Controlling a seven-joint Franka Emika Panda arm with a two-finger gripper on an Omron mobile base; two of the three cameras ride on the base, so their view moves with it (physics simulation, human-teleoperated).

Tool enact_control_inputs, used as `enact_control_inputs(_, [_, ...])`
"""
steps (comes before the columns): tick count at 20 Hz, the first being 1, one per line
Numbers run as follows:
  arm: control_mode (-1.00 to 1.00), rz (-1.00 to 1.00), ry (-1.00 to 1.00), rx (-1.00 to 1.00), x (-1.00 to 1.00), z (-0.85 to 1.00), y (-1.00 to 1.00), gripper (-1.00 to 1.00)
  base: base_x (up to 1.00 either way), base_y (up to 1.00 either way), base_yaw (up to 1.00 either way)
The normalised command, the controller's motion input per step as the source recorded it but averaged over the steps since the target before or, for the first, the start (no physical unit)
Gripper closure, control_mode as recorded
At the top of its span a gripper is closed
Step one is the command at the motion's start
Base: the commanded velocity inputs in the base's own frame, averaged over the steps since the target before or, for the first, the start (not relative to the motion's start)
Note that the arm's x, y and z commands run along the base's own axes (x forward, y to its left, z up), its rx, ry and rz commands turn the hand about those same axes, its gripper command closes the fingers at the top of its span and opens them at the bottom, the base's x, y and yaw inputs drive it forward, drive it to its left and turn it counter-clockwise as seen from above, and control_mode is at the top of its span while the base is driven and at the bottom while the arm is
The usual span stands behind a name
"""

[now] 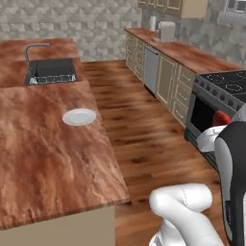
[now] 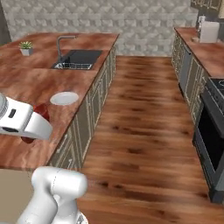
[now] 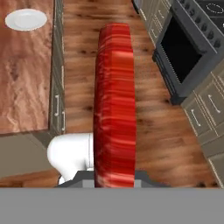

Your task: Pick steak from the fridge and place it on the plate on the counter.

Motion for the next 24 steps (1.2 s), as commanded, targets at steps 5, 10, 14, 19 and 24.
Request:
enact_control_inputs(5, [1.00,0.00,0.00,0.00,0.00,0.00,0.00,1.00,0.63,-0.53,0.69])
enact_control_inputs(10, [1.00,0.00,0.00,0.00,0.00,0.00,0.00,1.00,0.58,-0.63,0.65])
enact_control_inputs(14, [1.00,0.00,0.00,0.00,0.00,0.00,0.00,1.00,0.44,-0.76,0.63])
enact_control_inputs(19, [1.00,0.00,0.00,0.00,0.00,0.00,0.00,1.00,0.15,-0.93,0.60])
enact_control_inputs(24, [1.00,0.00,0.00,0.00,0.00,0.00,0.00,1.00,0.00,-0.96,0.65])
